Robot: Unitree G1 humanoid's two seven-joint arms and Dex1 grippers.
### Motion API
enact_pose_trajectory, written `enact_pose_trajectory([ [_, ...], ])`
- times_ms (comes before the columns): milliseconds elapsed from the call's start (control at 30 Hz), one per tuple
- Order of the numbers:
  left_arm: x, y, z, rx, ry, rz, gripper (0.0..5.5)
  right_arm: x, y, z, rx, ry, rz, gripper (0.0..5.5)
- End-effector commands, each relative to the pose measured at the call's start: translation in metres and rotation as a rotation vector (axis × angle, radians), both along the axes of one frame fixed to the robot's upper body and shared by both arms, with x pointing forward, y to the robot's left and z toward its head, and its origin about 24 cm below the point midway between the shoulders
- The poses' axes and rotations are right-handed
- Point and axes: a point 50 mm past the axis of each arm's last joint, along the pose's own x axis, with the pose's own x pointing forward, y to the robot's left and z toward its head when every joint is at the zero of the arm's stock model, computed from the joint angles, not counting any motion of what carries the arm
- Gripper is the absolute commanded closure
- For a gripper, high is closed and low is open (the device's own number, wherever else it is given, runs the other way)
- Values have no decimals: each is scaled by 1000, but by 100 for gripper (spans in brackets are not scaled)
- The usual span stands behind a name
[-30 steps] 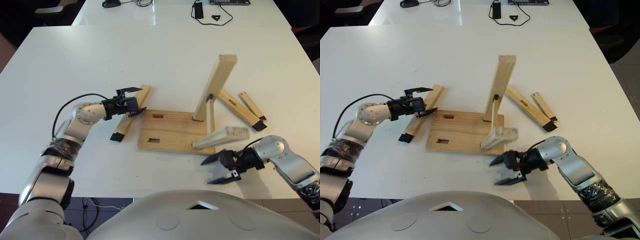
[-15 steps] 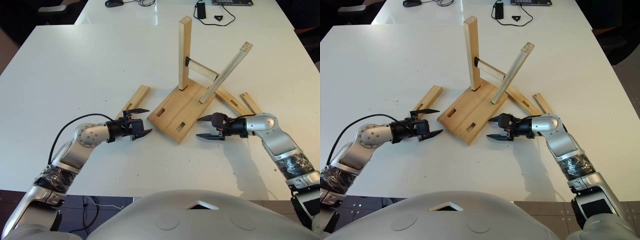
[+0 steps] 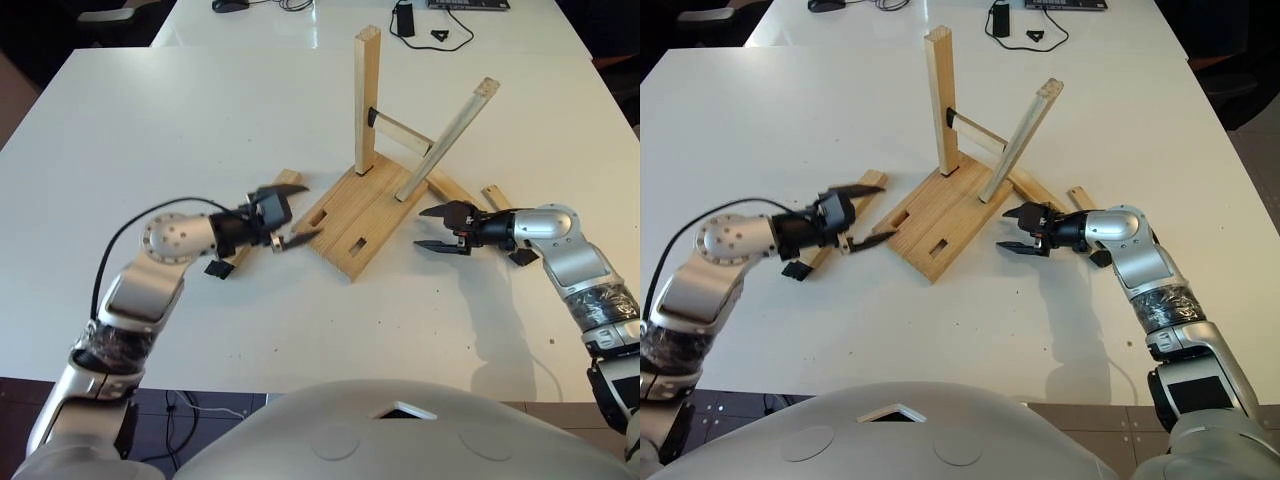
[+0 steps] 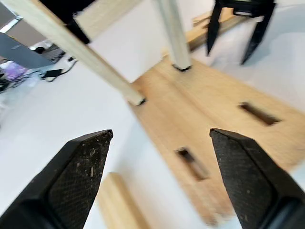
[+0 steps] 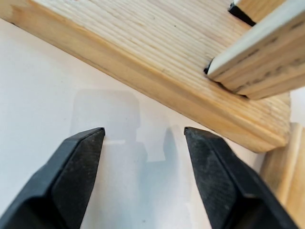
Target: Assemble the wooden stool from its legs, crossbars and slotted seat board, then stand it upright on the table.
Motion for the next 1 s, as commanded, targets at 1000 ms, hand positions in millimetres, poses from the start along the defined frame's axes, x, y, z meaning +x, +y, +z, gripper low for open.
enact_pose_trajectory([
  [1000, -15, -4, -46, 226, -99, -66, 169, -6, 14, -5, -84, -47, 5, 241],
])
